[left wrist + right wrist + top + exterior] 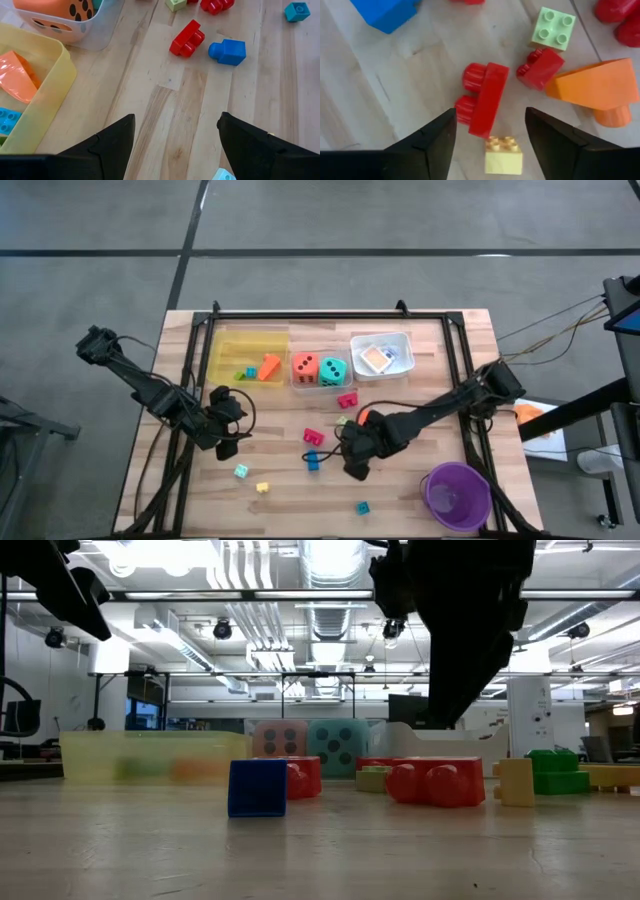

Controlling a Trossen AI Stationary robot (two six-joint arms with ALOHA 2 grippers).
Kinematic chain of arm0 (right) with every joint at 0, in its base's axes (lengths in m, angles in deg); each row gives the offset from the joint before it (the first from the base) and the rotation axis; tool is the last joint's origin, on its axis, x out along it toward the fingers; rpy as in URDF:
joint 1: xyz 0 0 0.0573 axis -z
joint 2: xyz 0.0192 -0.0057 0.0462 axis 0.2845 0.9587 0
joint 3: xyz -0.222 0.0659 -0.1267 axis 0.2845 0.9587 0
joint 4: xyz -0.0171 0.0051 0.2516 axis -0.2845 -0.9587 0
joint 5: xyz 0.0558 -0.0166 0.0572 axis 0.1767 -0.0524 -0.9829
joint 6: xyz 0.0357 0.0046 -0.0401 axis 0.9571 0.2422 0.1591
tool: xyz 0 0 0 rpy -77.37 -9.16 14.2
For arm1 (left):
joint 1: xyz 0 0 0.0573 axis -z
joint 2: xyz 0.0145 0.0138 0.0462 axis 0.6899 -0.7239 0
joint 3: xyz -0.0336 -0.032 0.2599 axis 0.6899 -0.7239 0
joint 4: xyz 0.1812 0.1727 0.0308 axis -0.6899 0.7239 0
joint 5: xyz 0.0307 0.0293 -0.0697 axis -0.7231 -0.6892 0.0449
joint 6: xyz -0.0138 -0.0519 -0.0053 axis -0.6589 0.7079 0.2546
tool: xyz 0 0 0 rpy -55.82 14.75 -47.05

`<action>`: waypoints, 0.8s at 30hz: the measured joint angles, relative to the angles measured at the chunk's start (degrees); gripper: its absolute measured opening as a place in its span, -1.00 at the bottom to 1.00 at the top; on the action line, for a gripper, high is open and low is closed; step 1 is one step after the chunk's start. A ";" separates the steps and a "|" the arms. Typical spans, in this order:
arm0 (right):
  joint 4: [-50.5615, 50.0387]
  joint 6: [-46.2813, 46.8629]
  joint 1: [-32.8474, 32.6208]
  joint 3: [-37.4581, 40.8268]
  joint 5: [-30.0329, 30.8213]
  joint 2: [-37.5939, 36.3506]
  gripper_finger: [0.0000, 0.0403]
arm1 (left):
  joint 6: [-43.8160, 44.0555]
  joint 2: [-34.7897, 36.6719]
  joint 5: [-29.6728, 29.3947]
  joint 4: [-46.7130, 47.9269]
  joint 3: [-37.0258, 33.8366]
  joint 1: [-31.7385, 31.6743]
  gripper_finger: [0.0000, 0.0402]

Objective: Pick & Place Toys
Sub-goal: Put the red game piece into the yellow bin

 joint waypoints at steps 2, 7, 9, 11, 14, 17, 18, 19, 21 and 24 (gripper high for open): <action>-0.28 -1.10 0.37 0.31 -0.15 -0.05 0.09 | 0.00 0.00 -0.02 0.02 0.00 0.00 0.40; 0.18 -2.89 1.00 0.62 -2.04 -0.05 0.06 | 0.00 0.00 -0.01 0.01 0.00 0.00 0.40; 0.87 -3.98 1.01 0.64 -2.86 -0.05 0.05 | 0.00 0.00 -0.01 0.00 0.00 0.00 0.40; 1.23 -4.11 0.99 0.64 -3.38 -0.05 0.05 | 0.00 0.00 -0.02 0.01 0.00 -0.02 0.40; 1.67 -4.11 0.93 0.65 -3.62 -0.03 0.05 | 0.00 0.00 -0.02 0.01 0.00 0.00 0.40; 3.21 -4.10 0.93 0.95 -4.15 -0.03 0.05 | 0.00 0.00 -0.02 0.01 0.00 0.00 0.40; 3.89 -4.10 0.95 1.23 -4.35 -0.03 0.05 | 0.00 0.00 -0.01 0.00 0.00 -0.01 0.40; 4.60 -4.07 0.97 1.52 -4.52 -0.02 0.06 | 0.00 0.00 -0.02 0.00 0.00 -0.01 0.40; 6.51 -4.11 0.93 2.16 -4.98 0.04 0.08 | 0.00 0.00 -0.02 0.01 0.00 -0.01 0.40; 7.62 -3.56 0.94 3.28 -5.32 0.04 0.22 | -0.02 0.00 -0.01 0.01 0.00 -0.01 0.40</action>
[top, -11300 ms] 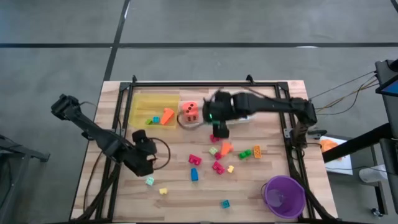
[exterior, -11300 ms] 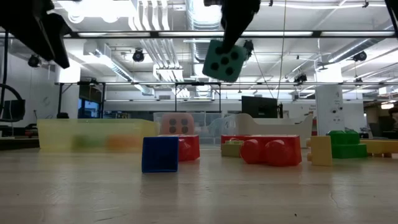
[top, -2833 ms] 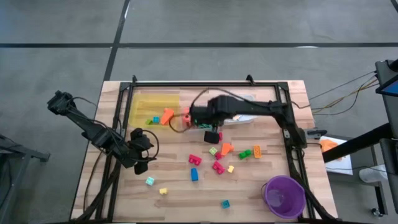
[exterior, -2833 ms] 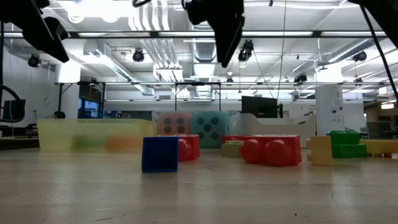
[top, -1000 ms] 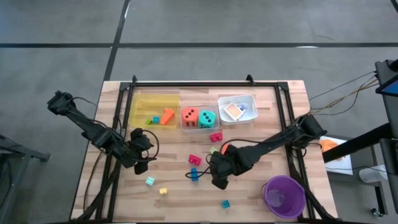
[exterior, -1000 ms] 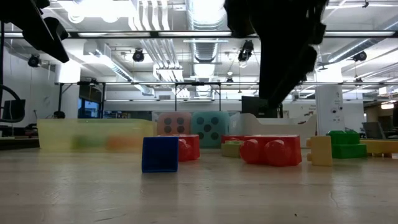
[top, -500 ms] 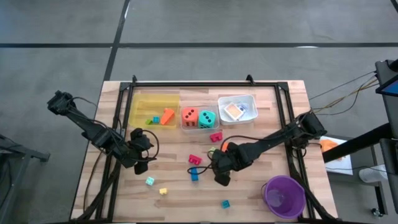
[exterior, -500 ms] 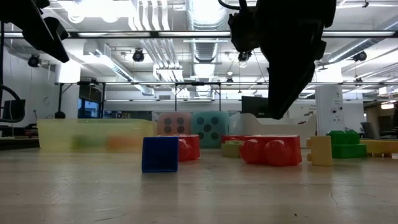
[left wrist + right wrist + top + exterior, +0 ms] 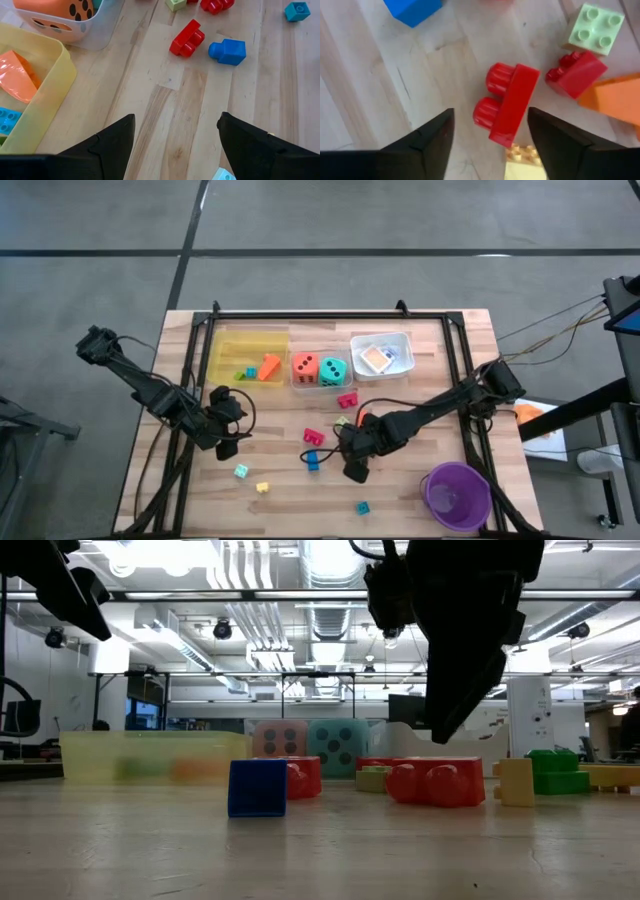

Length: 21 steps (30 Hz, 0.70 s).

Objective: Pick & Place Toys
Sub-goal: Put the red game piece into the yellow bin

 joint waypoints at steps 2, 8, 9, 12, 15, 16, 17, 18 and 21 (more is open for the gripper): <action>0.33 0.98 0.11 0.74 -0.77 0.02 0.37 | 0.02 0.00 -0.01 0.01 0.00 -0.01 0.40; -0.39 2.81 0.25 2.40 -0.69 0.04 0.74 | 0.02 0.00 -0.01 0.01 0.00 -0.01 0.40; -0.28 3.58 0.27 2.40 -0.67 0.04 0.77 | 0.02 0.00 0.00 -0.01 0.00 -0.01 0.40; -0.22 5.25 0.27 2.40 0.17 0.19 0.79 | 0.02 0.00 -0.01 0.00 0.00 0.00 0.40; -0.26 6.33 0.25 2.49 2.76 0.26 0.73 | 0.02 0.00 -0.01 0.01 0.00 0.00 0.40; -0.24 6.69 0.27 2.53 3.13 0.26 0.69 | 0.02 0.00 -0.01 0.01 0.00 0.00 0.40; -0.22 6.73 0.27 2.55 3.51 0.26 0.65 | 0.01 0.00 -0.01 -0.01 0.00 0.01 0.40; -0.21 6.56 0.27 2.58 3.86 0.26 0.61 | 0.01 0.00 -0.01 0.01 0.00 0.00 0.40; 0.69 4.38 0.12 2.58 3.56 0.60 0.49 | 0.02 0.00 -0.01 0.00 0.00 -0.01 0.40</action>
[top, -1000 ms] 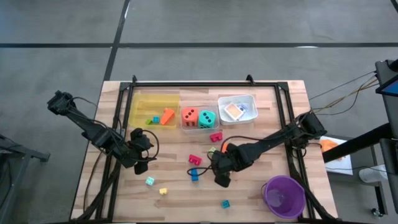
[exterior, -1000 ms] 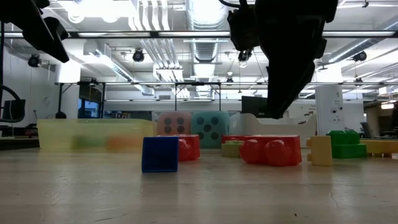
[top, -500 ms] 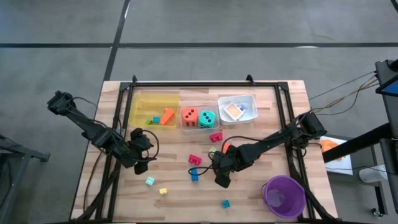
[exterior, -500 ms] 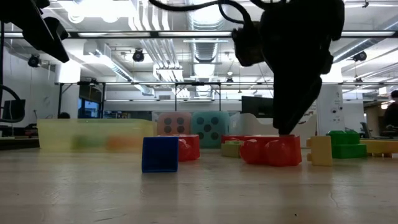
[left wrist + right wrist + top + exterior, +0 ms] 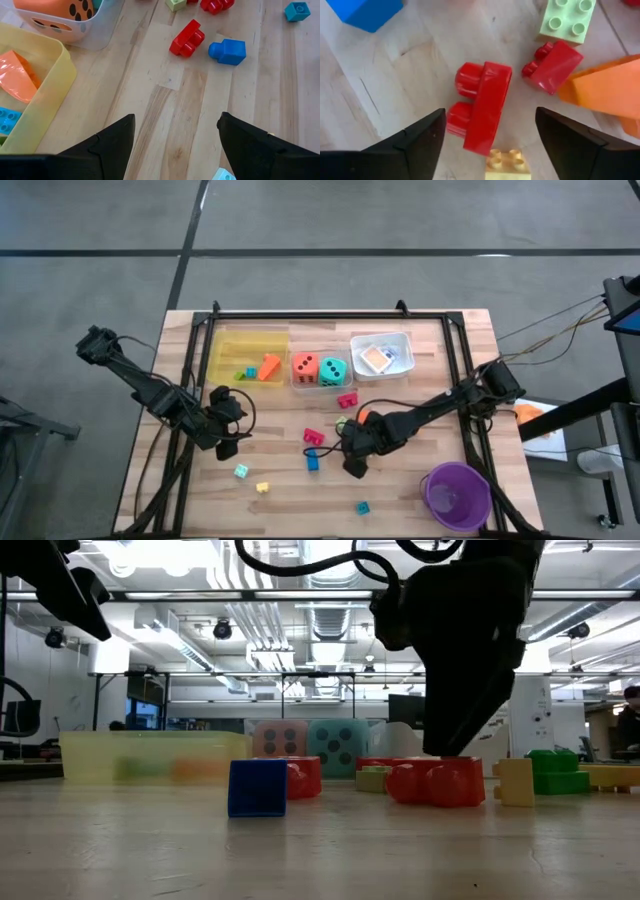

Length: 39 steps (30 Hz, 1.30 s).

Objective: Pick & Place Toys
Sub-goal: Put the red game piece into the yellow bin

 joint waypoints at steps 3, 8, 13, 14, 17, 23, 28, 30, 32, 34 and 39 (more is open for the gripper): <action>0.19 -0.31 -0.67 0.01 0.04 0.88 0.38 | 0.00 0.00 0.02 0.01 -0.02 0.02 0.40; 0.20 0.34 -1.03 0.00 -0.18 3.20 0.26 | 0.00 0.00 0.01 0.00 -0.02 0.00 0.40; -0.79 1.40 -1.01 -1.22 -0.06 5.64 0.15 | 0.00 0.02 0.00 0.00 -0.02 0.02 0.40; -0.87 1.22 -1.09 -1.52 0.33 5.86 0.12 | -0.02 0.00 0.02 -0.01 -0.02 0.02 0.40; -0.66 0.13 -1.28 -2.22 0.84 5.98 0.00 | 0.00 0.00 0.01 -0.04 -0.02 0.02 0.40; -0.59 -2.39 -1.40 -2.88 2.18 5.34 -0.18 | -1.97 0.00 0.02 0.16 -0.04 0.01 0.40; -0.88 -2.09 -1.69 -2.82 1.77 5.32 -0.20 | -1.70 0.00 0.00 0.08 -0.04 0.01 0.40; -0.94 -2.16 -2.03 -2.86 1.75 5.32 -0.20 | -1.68 0.00 0.00 0.08 -0.04 0.02 0.40; -0.94 -2.33 -2.38 -3.04 1.72 5.32 -0.21 | -1.70 0.00 0.02 0.06 -0.04 0.00 0.40; -0.84 -2.41 -2.69 -3.10 1.72 5.28 -0.21 | -1.68 0.00 0.00 0.04 -0.04 0.00 0.40; -0.32 -2.59 -3.27 -3.11 1.79 5.28 -0.21 | -1.68 0.00 0.00 0.02 -0.04 0.02 0.40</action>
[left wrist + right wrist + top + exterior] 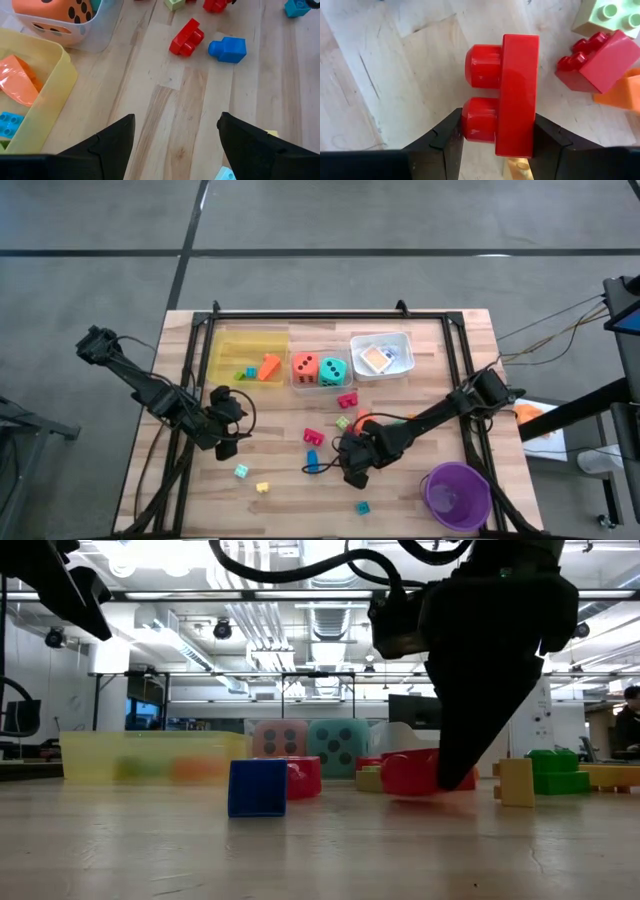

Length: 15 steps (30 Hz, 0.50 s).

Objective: Pick & Place Toys
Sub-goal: Put the red game piece into the yellow bin

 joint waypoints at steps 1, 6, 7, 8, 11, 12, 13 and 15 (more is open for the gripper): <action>0.27 -0.44 -0.03 -0.01 0.04 0.00 -0.21 | 0.02 0.00 -1.40 -0.45 -0.06 -0.03 0.40; 7.64 -6.63 -0.02 -0.01 1.69 0.00 -0.21 | 7.41 -0.04 -10.19 -7.77 -0.25 -1.40 0.40; 9.71 -7.96 -0.01 -0.01 1.68 0.00 -0.21 | 6.41 -0.05 -10.88 -9.48 -0.26 -2.04 0.40; 11.70 -9.42 -0.01 -0.01 1.68 0.00 -0.21 | 5.10 -0.05 -10.94 -11.09 -0.28 -2.73 0.40; 15.80 -13.01 -0.01 -0.01 2.81 -0.07 -0.21 | 4.04 -0.50 -8.73 -14.95 -0.28 -5.32 0.40; 16.24 -13.83 -0.01 -0.01 4.17 -0.16 -0.21 | 4.04 -0.74 -6.70 -16.28 -0.32 -6.32 0.40; 16.42 -14.60 0.09 -0.01 5.93 -0.30 -0.21 | 4.23 -1.05 -4.71 -17.71 -0.33 -7.46 0.40; 16.22 -15.88 0.41 -0.09 9.87 -0.89 -0.21 | 7.32 -1.73 -1.37 -20.73 -0.33 -10.09 0.40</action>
